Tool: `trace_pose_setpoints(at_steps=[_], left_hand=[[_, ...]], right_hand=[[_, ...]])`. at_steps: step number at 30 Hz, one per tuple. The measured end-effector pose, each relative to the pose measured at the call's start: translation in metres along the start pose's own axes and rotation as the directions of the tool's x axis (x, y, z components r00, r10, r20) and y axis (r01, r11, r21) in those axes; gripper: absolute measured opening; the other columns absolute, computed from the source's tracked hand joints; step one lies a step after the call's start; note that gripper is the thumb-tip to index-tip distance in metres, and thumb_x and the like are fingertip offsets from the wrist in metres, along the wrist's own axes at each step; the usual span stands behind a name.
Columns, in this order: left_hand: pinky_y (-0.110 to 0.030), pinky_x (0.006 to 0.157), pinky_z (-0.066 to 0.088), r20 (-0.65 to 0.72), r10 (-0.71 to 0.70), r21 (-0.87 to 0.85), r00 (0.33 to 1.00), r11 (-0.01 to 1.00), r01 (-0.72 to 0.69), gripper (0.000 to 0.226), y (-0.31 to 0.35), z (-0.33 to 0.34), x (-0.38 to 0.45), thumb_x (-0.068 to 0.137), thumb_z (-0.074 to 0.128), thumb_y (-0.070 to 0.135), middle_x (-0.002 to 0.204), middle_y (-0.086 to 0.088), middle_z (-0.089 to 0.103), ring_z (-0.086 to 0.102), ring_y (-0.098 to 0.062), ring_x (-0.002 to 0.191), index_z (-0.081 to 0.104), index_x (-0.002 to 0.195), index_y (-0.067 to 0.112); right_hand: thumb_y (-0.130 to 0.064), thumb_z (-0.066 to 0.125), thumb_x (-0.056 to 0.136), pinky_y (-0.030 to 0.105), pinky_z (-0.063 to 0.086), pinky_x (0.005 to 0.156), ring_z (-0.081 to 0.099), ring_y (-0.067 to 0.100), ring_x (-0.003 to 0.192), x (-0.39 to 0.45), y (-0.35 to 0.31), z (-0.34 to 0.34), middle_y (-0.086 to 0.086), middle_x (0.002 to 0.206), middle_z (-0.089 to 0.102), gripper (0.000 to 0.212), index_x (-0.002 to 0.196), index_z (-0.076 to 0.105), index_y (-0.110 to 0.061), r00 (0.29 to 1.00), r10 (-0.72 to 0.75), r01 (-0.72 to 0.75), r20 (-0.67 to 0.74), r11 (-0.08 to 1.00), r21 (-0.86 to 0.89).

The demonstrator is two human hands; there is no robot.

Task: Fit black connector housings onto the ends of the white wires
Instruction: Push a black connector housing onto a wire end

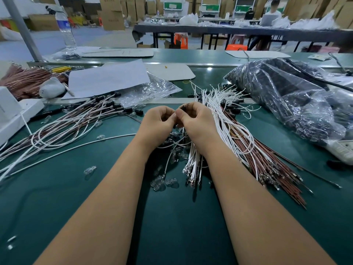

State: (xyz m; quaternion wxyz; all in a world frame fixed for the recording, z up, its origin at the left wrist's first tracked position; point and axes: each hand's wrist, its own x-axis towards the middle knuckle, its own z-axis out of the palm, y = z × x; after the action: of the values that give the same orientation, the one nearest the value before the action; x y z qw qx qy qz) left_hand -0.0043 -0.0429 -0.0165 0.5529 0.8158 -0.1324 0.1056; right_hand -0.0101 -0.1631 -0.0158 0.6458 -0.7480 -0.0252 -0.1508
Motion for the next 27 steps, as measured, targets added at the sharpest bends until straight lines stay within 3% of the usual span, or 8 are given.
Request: trace_pose_setpoints(at_steps=[4, 8, 11, 15, 20, 24, 27], left_hand=[[-0.009, 0.056, 0.043, -0.013, 0.001, -0.046, 1.0, 0.999, -0.002, 0.016, 0.004, -0.002, 0.0, 0.093, 0.06, 0.013, 0.065, 0.012, 0.065, 0.055, 0.003, 0.056, 0.066, 0.08, 0.019], [-0.017, 0.055, 0.041, -0.008, -0.013, 0.059, 1.0, 0.998, 0.013, 0.012, -0.001, -0.012, 0.002, 0.091, 0.063, 0.019, 0.069, -0.001, 0.063, 0.048, -0.005, 0.054, 0.069, 0.084, 0.011], [-0.013, 0.052, 0.039, -0.001, 0.017, 0.06, 1.0, 0.998, -0.017, 0.013, 0.0, -0.013, 0.001, 0.092, 0.064, 0.018, 0.064, 0.003, 0.06, 0.046, 0.0, 0.049, 0.069, 0.082, 0.011], [-0.01, 0.048, 0.037, -0.003, 0.034, 0.038, 0.999, 0.999, -0.034, 0.015, 0.003, -0.011, 0.001, 0.092, 0.064, 0.016, 0.058, 0.011, 0.059, 0.045, 0.003, 0.046, 0.067, 0.077, 0.017], [-0.026, 0.058, 0.046, -0.017, 0.012, -0.004, 1.0, 1.0, -0.012, 0.013, -0.001, -0.014, 0.003, 0.093, 0.063, 0.018, 0.059, 0.008, 0.058, 0.046, -0.001, 0.051, 0.068, 0.081, 0.013], [-0.013, 0.051, 0.039, -0.025, -0.006, -0.003, 1.0, 1.0, 0.006, 0.013, -0.001, -0.016, 0.003, 0.093, 0.063, 0.017, 0.058, 0.011, 0.055, 0.043, 0.003, 0.047, 0.068, 0.08, 0.015], [-0.015, 0.053, 0.041, -0.019, -0.013, -0.01, 1.0, 1.0, 0.013, 0.012, -0.001, -0.017, 0.003, 0.092, 0.064, 0.018, 0.064, 0.005, 0.06, 0.045, 0.001, 0.049, 0.069, 0.082, 0.013]], right_hand=[[-0.01, 0.066, 0.089, 0.043, 0.058, 0.079, 0.065, 0.021, 0.074, -0.001, -0.003, -0.001, 0.007, 0.078, 0.066, 0.009, 0.081, 0.063, -0.013, 0.999, 0.015, -0.012, -0.033, 0.997, 0.074], [-0.009, 0.065, 0.09, 0.036, 0.054, 0.072, 0.057, 0.011, 0.061, 0.0, -0.004, -0.003, -0.006, 0.062, 0.06, 0.013, 0.079, 0.062, -0.015, 0.995, 0.05, -0.032, -0.083, 0.98, 0.197], [-0.01, 0.067, 0.088, 0.029, 0.053, 0.065, 0.059, 0.008, 0.057, -0.001, -0.002, -0.002, -0.008, 0.06, 0.062, 0.014, 0.076, 0.063, -0.015, 0.999, 0.023, -0.019, -0.023, 0.988, 0.15], [-0.008, 0.07, 0.085, 0.023, 0.053, 0.062, 0.063, 0.006, 0.06, 0.0, -0.003, -0.002, -0.009, 0.062, 0.066, 0.013, 0.076, 0.065, -0.016, 1.0, 0.004, -0.008, 0.024, 0.991, 0.136], [-0.003, 0.069, 0.085, 0.025, 0.055, 0.063, 0.068, 0.014, 0.067, -0.001, -0.006, -0.002, 0.005, 0.079, 0.069, 0.012, 0.092, 0.064, -0.011, 1.0, 0.002, -0.003, 0.003, 0.975, 0.223], [-0.004, 0.062, 0.09, 0.025, 0.055, 0.062, 0.067, 0.01, 0.063, 0.0, -0.009, -0.005, 0.003, 0.075, 0.069, 0.01, 0.088, 0.066, -0.013, 0.999, 0.0, 0.014, -0.054, 0.966, 0.257], [-0.007, 0.064, 0.09, 0.026, 0.057, 0.066, 0.065, 0.01, 0.063, -0.001, -0.008, -0.006, 0.0, 0.071, 0.068, 0.015, 0.082, 0.068, -0.019, 0.993, -0.027, 0.048, -0.116, 0.984, 0.174]])
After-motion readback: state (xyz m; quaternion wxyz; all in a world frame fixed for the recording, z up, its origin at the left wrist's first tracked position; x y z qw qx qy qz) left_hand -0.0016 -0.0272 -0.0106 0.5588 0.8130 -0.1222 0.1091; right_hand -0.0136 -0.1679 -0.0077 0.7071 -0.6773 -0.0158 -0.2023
